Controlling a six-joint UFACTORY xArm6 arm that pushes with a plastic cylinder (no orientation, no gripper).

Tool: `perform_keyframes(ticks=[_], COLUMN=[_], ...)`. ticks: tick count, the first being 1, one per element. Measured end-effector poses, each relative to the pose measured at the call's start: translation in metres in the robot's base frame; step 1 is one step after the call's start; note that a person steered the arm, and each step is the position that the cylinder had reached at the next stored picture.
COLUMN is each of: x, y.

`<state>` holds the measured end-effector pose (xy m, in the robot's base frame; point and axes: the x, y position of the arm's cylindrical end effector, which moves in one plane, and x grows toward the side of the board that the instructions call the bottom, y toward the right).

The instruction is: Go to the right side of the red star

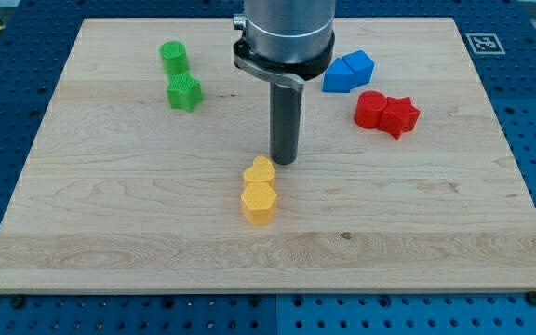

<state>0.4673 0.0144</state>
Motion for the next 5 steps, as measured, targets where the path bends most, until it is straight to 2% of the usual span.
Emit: perform_keyframes(ticks=[1, 2, 3, 5], x=[0.001, 0.001, 0.003, -0.063], y=[0.028, 0.138, 0.215, 0.239])
